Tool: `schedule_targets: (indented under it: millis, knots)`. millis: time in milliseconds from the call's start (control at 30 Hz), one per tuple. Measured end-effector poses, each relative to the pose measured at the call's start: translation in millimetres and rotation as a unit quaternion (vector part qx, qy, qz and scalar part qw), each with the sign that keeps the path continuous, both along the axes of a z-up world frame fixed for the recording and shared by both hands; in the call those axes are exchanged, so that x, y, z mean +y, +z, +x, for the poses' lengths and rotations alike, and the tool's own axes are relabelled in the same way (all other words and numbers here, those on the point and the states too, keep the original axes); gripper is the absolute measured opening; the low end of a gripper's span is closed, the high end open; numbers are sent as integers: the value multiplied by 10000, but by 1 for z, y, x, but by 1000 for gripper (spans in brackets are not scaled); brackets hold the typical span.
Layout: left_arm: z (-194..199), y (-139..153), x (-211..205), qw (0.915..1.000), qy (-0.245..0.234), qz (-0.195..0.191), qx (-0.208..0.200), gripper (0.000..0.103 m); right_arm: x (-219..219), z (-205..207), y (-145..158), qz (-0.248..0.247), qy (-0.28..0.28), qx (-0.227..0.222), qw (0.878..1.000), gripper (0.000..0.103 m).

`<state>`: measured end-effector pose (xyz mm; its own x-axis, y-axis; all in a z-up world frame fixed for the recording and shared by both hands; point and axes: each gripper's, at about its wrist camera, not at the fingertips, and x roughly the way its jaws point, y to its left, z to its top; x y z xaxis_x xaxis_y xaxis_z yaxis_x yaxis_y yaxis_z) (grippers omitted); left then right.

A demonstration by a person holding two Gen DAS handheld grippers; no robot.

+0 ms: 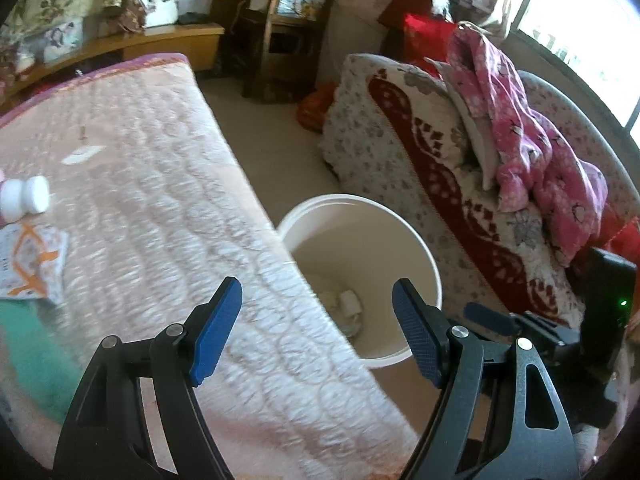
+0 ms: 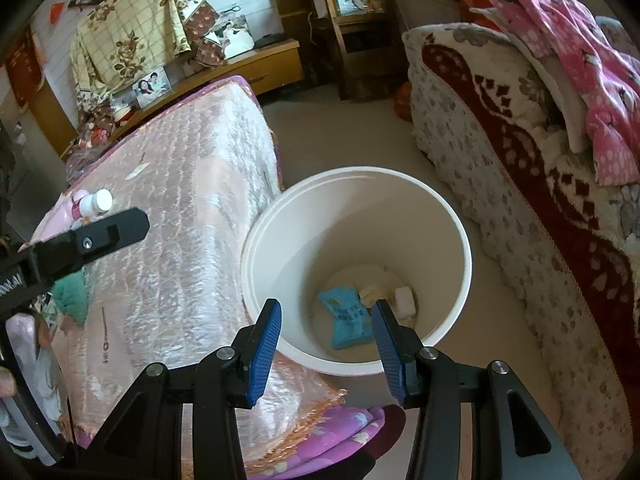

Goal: Collect trash
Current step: 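Move both open grippers back over the remaining trash on the bed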

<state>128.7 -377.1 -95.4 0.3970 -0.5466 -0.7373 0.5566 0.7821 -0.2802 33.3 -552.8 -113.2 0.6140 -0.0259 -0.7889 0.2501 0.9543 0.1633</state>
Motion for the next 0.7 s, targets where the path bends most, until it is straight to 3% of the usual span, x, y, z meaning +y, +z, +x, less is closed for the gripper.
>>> schedule_targets:
  millis: [100, 233, 467, 700]
  knots:
    - [-5, 5, 14, 9999, 121, 17, -97, 77, 10, 0, 7, -40, 78, -47, 10000, 46]
    - [-13, 11, 35, 9993, 296, 81, -232, 77, 28, 1, 17, -83, 221, -130, 9996, 55]
    - [-25, 20, 77, 9976, 588, 198, -312, 77, 72, 2, 40, -171, 608, -365, 9973, 57]
    - [-35, 22, 120, 9948, 893, 314, -364, 77, 114, 10, 43, -175, 1022, -364, 9939, 57]
